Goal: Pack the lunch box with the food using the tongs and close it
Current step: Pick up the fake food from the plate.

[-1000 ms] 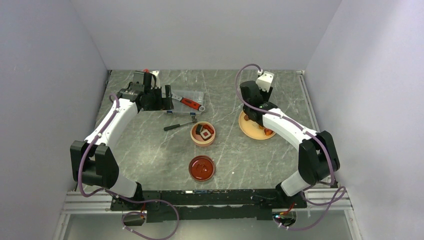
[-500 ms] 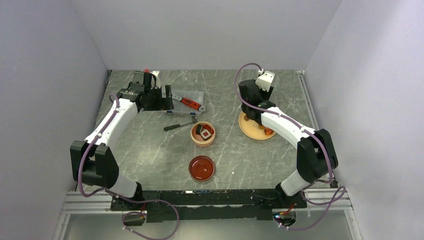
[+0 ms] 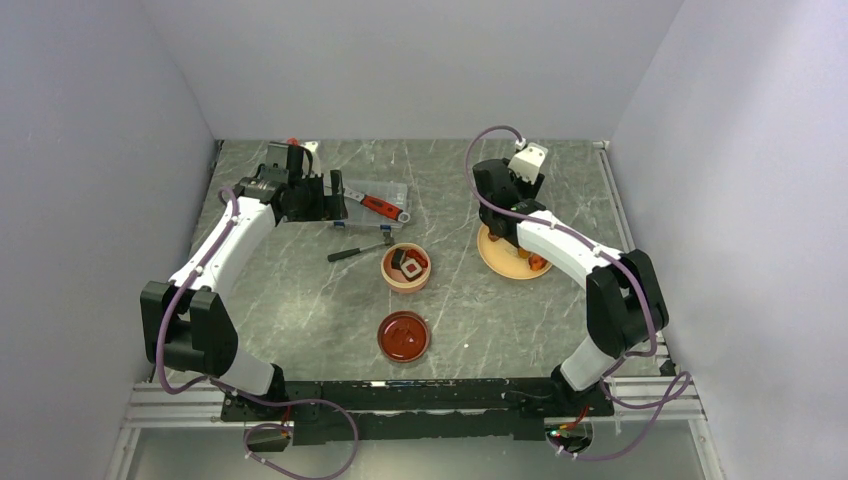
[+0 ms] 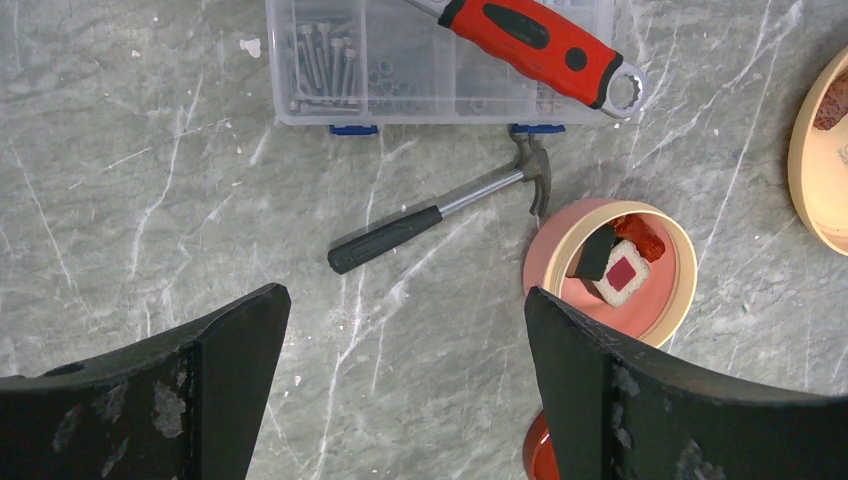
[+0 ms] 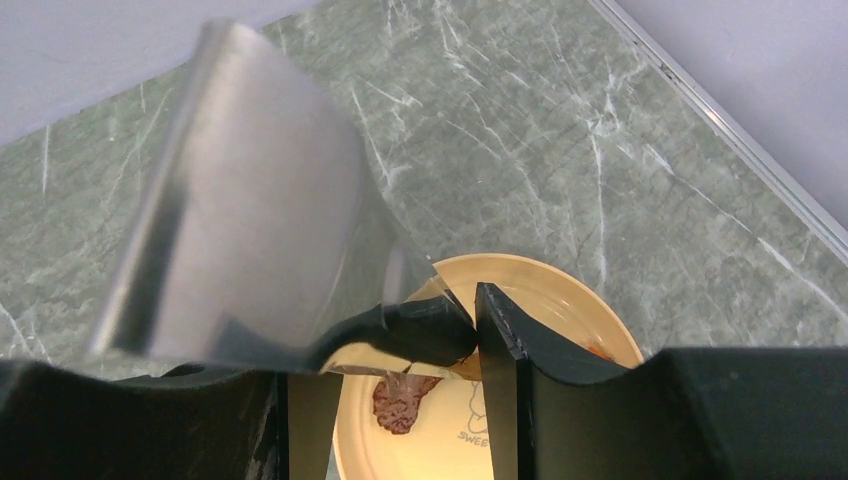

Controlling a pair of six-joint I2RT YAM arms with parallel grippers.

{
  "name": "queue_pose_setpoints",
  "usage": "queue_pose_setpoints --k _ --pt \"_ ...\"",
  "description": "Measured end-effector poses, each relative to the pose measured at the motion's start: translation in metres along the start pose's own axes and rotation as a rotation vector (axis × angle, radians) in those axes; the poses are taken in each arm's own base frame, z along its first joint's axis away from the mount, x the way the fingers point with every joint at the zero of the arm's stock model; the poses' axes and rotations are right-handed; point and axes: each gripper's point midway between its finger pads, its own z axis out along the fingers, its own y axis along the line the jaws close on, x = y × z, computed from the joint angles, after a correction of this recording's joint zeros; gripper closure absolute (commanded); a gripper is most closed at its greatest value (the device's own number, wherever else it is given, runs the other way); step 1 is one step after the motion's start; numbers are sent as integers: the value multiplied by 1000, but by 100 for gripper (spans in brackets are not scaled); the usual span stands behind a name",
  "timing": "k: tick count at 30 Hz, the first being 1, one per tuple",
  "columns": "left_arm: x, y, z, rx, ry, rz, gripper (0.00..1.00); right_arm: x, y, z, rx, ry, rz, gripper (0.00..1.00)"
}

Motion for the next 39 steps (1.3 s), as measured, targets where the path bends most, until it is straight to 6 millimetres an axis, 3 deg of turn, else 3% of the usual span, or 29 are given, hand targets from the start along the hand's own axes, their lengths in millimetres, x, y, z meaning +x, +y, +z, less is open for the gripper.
queue_pose_setpoints --k 12,22,30,39 --pt "0 -1 0 4 1 0 7 -15 11 -5 -7 -31 20 48" --pt "0 -1 0 6 1 0 7 6 14 3 18 -11 -10 48" --pt "0 -1 -1 6 0 1 7 10 11 5 41 -13 26 49" --pt "1 -1 0 5 3 0 7 20 -1 4 64 -21 56 61"
